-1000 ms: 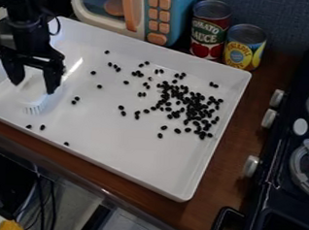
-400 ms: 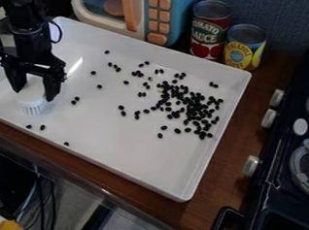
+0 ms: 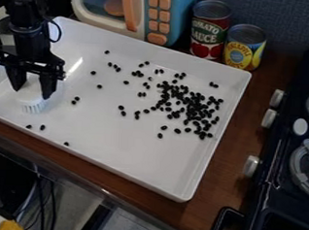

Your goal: Sweep into pile

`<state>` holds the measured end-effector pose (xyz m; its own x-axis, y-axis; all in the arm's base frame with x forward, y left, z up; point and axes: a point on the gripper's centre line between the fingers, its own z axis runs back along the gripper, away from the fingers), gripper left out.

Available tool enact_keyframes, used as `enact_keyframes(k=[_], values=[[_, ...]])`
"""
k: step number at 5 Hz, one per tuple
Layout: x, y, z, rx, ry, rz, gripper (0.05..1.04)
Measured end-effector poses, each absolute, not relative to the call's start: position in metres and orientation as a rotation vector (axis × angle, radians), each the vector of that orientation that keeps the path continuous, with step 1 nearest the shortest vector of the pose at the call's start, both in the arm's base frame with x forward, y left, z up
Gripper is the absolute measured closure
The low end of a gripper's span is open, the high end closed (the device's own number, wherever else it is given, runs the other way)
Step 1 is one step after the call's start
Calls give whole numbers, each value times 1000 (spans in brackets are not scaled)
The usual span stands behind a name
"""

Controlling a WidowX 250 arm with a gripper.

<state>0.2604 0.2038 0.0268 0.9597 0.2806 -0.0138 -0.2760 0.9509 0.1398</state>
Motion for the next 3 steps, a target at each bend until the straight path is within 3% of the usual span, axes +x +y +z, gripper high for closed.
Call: enact_keyframes(k=[2, 3], values=[[261, 194, 24, 83, 43, 281, 347], [262, 168, 22, 51, 52, 244, 347]])
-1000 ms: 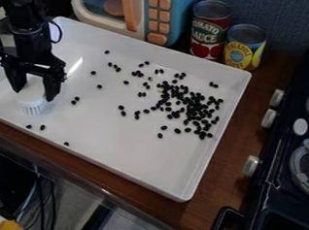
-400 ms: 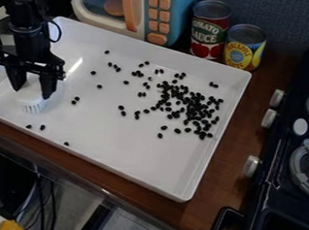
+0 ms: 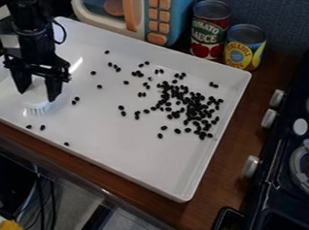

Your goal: Sweep into pile

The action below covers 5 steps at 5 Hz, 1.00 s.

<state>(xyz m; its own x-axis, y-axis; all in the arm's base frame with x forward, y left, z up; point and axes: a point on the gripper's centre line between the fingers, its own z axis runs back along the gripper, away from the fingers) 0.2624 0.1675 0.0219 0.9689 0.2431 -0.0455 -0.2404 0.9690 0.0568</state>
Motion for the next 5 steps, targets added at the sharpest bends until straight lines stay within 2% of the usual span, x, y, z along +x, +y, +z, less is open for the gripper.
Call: enact_keyframes(k=[5], values=[[290, 83, 27, -74, 53, 230, 347]])
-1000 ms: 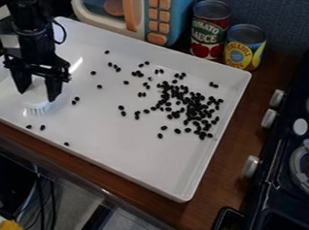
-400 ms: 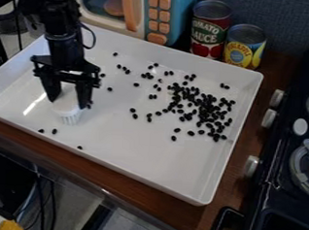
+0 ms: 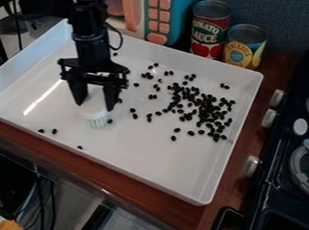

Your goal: Sweep into pile

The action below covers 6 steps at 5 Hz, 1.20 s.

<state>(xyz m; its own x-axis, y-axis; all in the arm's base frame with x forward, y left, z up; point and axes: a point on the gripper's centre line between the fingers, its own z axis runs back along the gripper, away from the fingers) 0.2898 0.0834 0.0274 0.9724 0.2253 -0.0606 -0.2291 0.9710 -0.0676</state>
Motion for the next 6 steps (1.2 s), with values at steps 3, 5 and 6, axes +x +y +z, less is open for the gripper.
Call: enact_keyframes(k=[3, 5, 6], values=[[311, 29, 35, -132, 29, 219, 347], [316, 20, 38, -129, 14, 219, 347], [314, 28, 56, -124, -11, 225, 347]])
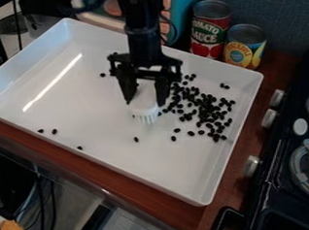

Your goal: Sweep into pile

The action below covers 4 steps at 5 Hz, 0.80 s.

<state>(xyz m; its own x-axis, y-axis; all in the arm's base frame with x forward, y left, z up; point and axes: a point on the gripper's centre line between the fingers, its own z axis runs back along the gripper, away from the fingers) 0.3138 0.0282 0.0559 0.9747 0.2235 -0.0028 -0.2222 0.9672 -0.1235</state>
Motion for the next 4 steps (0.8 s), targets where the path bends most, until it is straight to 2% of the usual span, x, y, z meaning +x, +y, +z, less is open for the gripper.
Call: enact_keyframes(k=[2, 4], values=[[328, 93, 87, 6, -92, 276, 347], [353, 137, 77, 89, -50, 283, 347]])
